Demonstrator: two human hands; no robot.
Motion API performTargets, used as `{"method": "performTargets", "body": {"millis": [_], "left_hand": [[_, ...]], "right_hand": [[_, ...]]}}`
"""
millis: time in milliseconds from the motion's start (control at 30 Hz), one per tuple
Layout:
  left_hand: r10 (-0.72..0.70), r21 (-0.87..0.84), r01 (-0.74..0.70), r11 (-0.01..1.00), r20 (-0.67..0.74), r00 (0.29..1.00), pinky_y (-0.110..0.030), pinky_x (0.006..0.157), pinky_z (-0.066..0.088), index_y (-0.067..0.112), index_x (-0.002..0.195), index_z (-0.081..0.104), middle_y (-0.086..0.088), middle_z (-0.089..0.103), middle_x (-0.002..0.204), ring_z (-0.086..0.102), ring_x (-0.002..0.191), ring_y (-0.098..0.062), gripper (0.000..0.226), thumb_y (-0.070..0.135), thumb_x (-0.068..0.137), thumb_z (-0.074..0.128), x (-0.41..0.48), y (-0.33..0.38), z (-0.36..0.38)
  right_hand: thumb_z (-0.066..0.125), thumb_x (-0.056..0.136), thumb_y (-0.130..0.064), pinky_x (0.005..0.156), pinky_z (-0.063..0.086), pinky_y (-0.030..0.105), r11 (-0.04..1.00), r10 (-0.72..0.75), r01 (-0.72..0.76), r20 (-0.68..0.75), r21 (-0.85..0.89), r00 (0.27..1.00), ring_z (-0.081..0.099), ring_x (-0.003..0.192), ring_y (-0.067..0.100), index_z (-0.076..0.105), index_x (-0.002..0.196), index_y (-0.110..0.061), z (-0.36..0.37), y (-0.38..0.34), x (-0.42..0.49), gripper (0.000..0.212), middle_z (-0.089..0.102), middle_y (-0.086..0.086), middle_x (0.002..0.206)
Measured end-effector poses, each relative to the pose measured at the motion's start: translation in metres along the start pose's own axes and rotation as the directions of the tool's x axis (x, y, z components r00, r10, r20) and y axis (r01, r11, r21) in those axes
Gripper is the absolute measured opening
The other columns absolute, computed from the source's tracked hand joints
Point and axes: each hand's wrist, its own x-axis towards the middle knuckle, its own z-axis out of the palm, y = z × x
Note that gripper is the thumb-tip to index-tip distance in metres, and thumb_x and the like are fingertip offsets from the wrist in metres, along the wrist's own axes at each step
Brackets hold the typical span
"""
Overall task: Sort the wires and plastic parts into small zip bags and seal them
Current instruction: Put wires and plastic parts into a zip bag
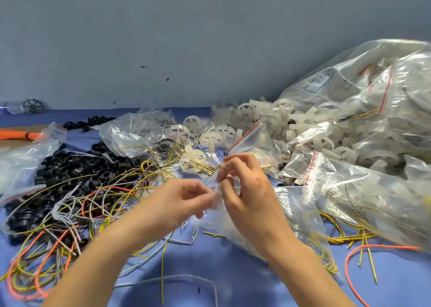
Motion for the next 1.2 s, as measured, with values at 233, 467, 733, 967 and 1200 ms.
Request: {"method": "performTargets", "body": {"millis": [233, 467, 733, 967, 1200], "left_hand": [[0.222, 0.066, -0.213, 0.975, -0.197, 0.955, -0.016, 0.088, 0.044, 0.034, 0.111, 0.064, 0.023, 0.068, 0.107, 0.06, 0.106, 0.007, 0.033, 0.055, 0.093, 0.045, -0.013, 0.012, 0.005], [0.411, 0.399, -0.274, 0.875, -0.314, 0.855, 0.001, 0.102, 0.017, 0.039, 0.097, 0.065, 0.023, 0.033, 0.143, 0.026, 0.135, 0.009, 0.023, 0.055, 0.083, 0.057, -0.019, 0.035, 0.012], [0.319, 0.066, -0.325, 0.943, -0.453, 0.833, -0.013, 0.051, 0.044, 0.031, 0.086, 0.071, 0.003, 0.062, 0.066, 0.058, 0.053, -0.008, 0.01, 0.037, 0.08, 0.066, -0.018, 0.062, -0.023], [0.258, -0.058, -0.294, 0.954, -0.338, 0.905, -0.025, 0.071, 0.058, 0.019, 0.087, 0.065, -0.004, 0.074, 0.084, 0.071, 0.078, -0.019, 0.013, 0.028, 0.092, 0.057, -0.01, 0.05, -0.03], [0.229, -0.109, -0.252, 0.962, -0.187, 0.955, -0.048, 0.099, 0.046, 0.029, 0.095, 0.064, 0.0, 0.073, 0.108, 0.069, 0.102, -0.017, 0.028, 0.055, 0.084, 0.058, -0.021, 0.048, -0.034]], "right_hand": [[0.054, 0.084, -0.012, 0.08, 0.045, 0.029, 0.997, -0.021, 0.032, -0.167, 0.063, 0.986, 0.057, 0.098, 0.006, 0.062, 0.081, -0.02, -0.019, -0.011, 0.023, 0.013, 0.055, -0.006, 0.107], [0.056, 0.086, -0.01, 0.077, 0.04, 0.015, 0.995, -0.084, 0.094, -0.331, 0.015, 0.94, 0.055, 0.099, 0.006, 0.062, 0.081, -0.023, -0.045, -0.039, 0.045, 0.015, 0.055, -0.007, 0.107], [0.052, 0.095, -0.02, 0.089, 0.042, 0.016, 0.911, -0.094, 0.183, -0.245, 0.369, 0.965, 0.057, 0.11, 0.003, 0.062, 0.108, -0.029, -0.067, -0.031, 0.052, 0.019, 0.061, -0.007, 0.115], [0.05, 0.079, -0.062, 0.089, 0.054, 0.033, 0.553, 0.288, -0.45, 0.346, 0.701, 0.893, 0.069, 0.105, 0.018, 0.062, 0.12, -0.027, -0.029, 0.019, 0.032, 0.055, 0.072, -0.001, 0.116], [0.051, 0.083, -0.057, 0.097, 0.052, 0.042, 0.462, 0.401, -0.612, 0.465, 0.641, 0.789, 0.066, 0.111, 0.026, 0.065, 0.123, -0.013, -0.004, 0.025, 0.038, 0.061, 0.069, 0.011, 0.12]]}}
